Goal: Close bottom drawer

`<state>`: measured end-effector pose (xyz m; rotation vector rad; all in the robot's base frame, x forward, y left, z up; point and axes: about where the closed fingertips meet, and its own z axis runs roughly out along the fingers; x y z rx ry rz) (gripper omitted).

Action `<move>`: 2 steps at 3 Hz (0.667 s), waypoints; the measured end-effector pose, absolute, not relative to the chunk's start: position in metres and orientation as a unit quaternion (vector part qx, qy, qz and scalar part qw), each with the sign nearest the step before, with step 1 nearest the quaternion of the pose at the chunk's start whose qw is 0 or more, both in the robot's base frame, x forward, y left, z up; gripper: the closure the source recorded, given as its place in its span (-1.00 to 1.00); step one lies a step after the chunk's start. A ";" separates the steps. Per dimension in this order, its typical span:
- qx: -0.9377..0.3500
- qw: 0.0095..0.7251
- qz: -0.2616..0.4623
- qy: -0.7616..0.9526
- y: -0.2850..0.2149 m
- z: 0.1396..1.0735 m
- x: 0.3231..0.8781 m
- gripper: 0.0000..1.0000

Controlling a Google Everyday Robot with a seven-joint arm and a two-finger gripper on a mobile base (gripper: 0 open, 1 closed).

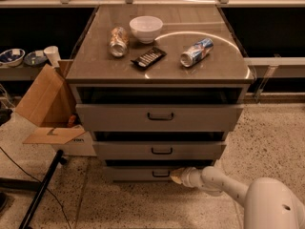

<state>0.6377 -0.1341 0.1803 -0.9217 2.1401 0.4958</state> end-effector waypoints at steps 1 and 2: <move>-0.355 0.372 0.192 0.836 -0.137 0.182 0.639 1.00; -0.355 0.372 0.192 0.836 -0.138 0.182 0.636 1.00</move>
Offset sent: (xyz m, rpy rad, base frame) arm 0.0089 -0.0298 0.0142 0.0000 -0.0143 -0.0637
